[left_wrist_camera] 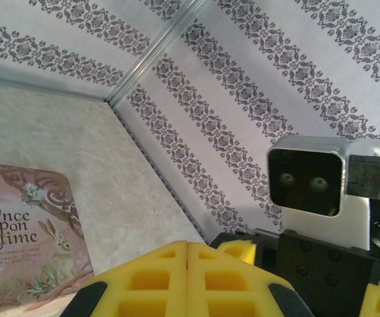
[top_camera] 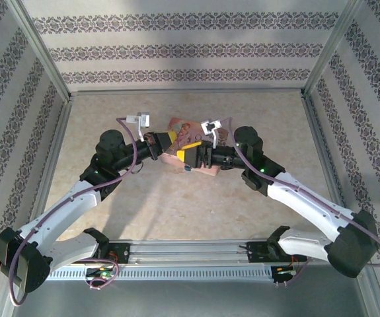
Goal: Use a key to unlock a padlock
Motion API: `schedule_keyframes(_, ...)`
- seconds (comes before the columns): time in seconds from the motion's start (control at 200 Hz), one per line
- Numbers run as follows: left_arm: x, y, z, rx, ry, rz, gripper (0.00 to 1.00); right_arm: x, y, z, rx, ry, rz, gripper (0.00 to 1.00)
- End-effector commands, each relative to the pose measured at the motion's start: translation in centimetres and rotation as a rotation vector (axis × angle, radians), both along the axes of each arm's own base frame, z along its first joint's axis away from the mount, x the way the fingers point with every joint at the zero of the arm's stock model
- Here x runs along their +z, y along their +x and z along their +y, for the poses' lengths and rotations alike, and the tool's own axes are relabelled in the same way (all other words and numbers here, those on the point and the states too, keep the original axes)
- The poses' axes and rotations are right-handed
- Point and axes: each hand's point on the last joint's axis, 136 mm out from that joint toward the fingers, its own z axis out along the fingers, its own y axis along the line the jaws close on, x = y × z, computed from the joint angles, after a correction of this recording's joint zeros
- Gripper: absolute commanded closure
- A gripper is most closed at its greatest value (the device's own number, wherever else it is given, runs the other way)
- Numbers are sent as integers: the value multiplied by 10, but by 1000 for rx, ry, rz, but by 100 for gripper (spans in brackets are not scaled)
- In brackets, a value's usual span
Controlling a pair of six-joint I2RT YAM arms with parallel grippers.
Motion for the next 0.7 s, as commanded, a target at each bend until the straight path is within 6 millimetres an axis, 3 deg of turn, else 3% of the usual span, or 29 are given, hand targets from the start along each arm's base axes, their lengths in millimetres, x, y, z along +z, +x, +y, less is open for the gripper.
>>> schedule_keyframes(0.0, 27, -11, -8, -57, -41, -87, 100, 23, -3, 10, 43, 57, -36, 42)
schedule_keyframes(0.485, 27, -14, -9, -78, -54, -77, 100, 19, 8, 23, 35, 62, -8, 55)
schedule_keyframes(0.695, 26, -14, -9, -75, -49, -75, 100, 18, 9, 24, 35, 63, -3, 65)
